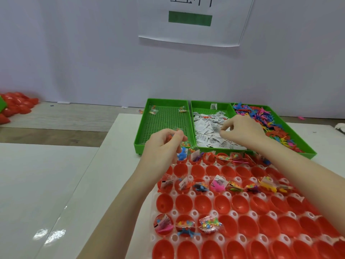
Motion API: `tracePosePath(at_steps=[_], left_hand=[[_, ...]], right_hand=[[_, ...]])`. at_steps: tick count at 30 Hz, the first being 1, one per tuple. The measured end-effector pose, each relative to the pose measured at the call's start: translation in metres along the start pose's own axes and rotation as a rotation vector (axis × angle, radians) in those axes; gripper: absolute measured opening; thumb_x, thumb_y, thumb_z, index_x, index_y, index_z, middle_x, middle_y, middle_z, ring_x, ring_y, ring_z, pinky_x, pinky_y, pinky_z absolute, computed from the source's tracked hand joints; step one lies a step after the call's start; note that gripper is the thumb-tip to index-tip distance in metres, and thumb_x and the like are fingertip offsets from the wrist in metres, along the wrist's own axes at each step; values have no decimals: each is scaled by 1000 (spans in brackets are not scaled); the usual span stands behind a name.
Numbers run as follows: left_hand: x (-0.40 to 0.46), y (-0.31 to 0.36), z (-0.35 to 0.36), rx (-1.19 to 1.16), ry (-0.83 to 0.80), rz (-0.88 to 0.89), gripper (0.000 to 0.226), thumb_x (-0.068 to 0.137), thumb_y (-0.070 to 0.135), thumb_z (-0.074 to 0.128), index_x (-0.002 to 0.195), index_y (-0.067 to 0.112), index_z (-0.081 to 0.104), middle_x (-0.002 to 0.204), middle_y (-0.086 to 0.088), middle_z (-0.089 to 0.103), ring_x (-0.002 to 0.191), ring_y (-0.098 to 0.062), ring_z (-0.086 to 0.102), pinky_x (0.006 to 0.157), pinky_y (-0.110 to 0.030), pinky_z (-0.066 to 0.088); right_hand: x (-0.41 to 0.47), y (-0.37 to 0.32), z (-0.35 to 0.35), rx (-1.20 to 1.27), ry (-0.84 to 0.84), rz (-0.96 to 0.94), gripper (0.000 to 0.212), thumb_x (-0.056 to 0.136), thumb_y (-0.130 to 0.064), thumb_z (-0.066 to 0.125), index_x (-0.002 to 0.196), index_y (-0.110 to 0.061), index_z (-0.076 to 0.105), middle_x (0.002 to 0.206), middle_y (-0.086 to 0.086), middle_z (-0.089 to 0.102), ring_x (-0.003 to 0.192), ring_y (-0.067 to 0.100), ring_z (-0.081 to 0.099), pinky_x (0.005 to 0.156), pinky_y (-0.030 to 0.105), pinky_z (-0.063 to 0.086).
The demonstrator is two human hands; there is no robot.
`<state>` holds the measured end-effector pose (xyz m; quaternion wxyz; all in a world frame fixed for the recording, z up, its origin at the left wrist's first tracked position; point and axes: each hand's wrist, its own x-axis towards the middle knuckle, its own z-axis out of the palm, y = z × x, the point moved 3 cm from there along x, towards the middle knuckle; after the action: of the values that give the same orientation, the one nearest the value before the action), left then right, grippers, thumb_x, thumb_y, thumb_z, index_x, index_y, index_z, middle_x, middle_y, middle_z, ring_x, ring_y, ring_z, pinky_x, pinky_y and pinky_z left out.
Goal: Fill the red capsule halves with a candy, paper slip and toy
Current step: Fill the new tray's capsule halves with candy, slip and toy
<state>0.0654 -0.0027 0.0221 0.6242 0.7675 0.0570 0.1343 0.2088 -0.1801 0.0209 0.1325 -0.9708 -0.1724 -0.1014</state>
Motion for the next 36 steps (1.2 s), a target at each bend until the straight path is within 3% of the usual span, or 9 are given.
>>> tracePosePath(at_steps=[3,6,9,12,15,21,27,31,36], left_hand=[[0,0,4,-74,-50,-95,26,96,17,44,77,15,62,47,12,51,38,-3,42,45,-14,34],[0,4,12,-276,-126,-267,28,95,10,38,78,12,61,46,6,53,34,-6,42,45,-20,33],[-5,8,19,-382,-174,-236,28,98,15,38,89,14,64,71,-1,60,50,-6,55,47,-16,43],[-14,8,25,-319,-228,-155,21,93,28,48,97,25,69,91,-2,61,80,-8,60,66,-15,52],[-21,14,33,-455,-271,-169,17,88,15,57,89,14,73,81,-6,62,69,-7,60,61,-13,51],[-37,24,43,-716,-312,-216,22,80,22,62,73,1,66,76,-15,58,72,-18,70,63,-17,54],[-51,27,47,-499,-219,-11,18,88,8,57,80,-1,70,74,-8,68,72,-11,69,70,-16,54],[-53,30,45,-434,-225,-13,23,88,8,58,80,-13,60,76,-11,61,68,-12,70,69,-16,54],[-63,38,50,-377,-327,-32,20,88,8,58,72,-5,61,64,2,57,66,-10,68,80,-21,52]], right_hand=[[-5,4,-8,194,75,42,11,79,-27,68,78,-17,73,51,-16,42,47,5,38,48,22,29],[-17,1,-22,719,95,154,8,76,-22,73,75,-15,70,56,-12,56,56,0,49,56,17,37],[-39,-13,-36,1041,-128,202,15,71,-21,73,81,-12,69,41,-16,44,34,2,33,40,12,28],[-69,-33,-51,1036,-360,66,29,58,-33,74,79,-13,73,48,-4,35,40,5,26,40,14,27],[-93,-49,-64,993,-386,26,23,55,-33,75,68,-15,73,47,-4,40,40,6,26,40,12,26],[-115,-50,-72,985,-100,91,14,74,-8,70,61,-7,67,37,-12,44,33,-1,39,39,5,29],[-137,-55,-74,939,-5,121,10,75,-27,68,72,-18,68,45,-7,37,42,6,30,47,14,29],[-143,-47,-79,1348,-129,291,37,94,-29,31,98,-14,65,50,-10,34,41,4,25,40,16,22],[-147,-44,-86,1610,-122,279,32,88,-5,32,111,-13,53,54,-4,36,47,7,28,39,18,24]])
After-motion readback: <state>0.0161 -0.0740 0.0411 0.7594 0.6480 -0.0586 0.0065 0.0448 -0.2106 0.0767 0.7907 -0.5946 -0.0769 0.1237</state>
